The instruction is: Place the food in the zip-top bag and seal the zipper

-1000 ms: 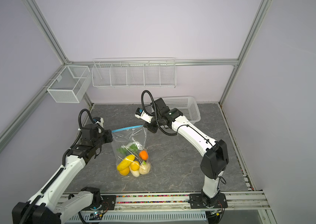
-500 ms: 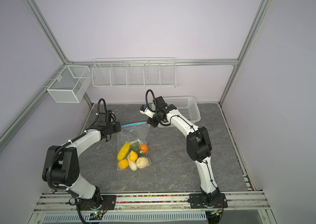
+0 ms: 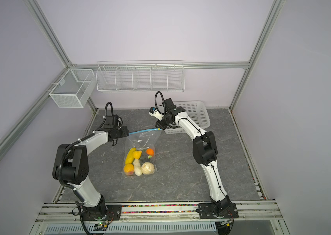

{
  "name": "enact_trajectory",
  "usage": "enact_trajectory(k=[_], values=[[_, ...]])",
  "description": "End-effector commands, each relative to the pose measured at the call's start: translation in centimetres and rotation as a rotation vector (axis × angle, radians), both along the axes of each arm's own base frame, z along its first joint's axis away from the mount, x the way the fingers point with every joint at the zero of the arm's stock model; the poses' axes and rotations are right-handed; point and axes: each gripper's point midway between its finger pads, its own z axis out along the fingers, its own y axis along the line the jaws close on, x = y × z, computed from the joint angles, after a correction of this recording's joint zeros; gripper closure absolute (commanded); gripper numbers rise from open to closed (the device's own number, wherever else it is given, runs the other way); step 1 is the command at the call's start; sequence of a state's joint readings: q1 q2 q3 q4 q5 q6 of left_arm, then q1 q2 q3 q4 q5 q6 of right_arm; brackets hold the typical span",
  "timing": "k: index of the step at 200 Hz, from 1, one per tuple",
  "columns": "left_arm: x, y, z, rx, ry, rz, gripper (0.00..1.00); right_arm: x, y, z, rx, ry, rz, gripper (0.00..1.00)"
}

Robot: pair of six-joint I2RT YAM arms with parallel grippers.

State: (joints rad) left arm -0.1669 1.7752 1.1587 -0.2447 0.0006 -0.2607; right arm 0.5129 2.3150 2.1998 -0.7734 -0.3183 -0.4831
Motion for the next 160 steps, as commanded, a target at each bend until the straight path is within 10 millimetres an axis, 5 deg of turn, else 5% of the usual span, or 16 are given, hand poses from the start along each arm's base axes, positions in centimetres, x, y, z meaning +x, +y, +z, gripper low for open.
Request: enact_trajectory(k=[1,28,65,89,115,160], values=[[1.2,-0.2,1.9,-0.005,-0.056,-0.009,0.19,-0.2,-0.6,1.0,-0.014,0.027,-0.001,0.51],[0.4,-0.4,5.8,-0.038,-0.125,0.006,0.11,-1.2,-0.6,5.7,0.037,-0.005,0.019,0.45],[-5.9,-2.6,8.4,-0.106,-0.201,-0.047,0.00,-7.1,-0.2,9.0,0.155,0.075,0.064,0.43],[-10.1,-5.3,8.1,-0.207,-0.229,-0.064,0.00,-12.1,1.1,9.2,0.204,0.060,0.075,0.44],[-12.7,-8.7,7.8,-0.343,-0.241,-0.107,0.01,-15.3,1.1,9.3,0.248,0.042,0.015,0.47],[-15.5,-9.3,6.5,-0.417,-0.120,-0.105,0.04,-20.5,3.6,6.8,0.342,0.077,0.037,0.53]])
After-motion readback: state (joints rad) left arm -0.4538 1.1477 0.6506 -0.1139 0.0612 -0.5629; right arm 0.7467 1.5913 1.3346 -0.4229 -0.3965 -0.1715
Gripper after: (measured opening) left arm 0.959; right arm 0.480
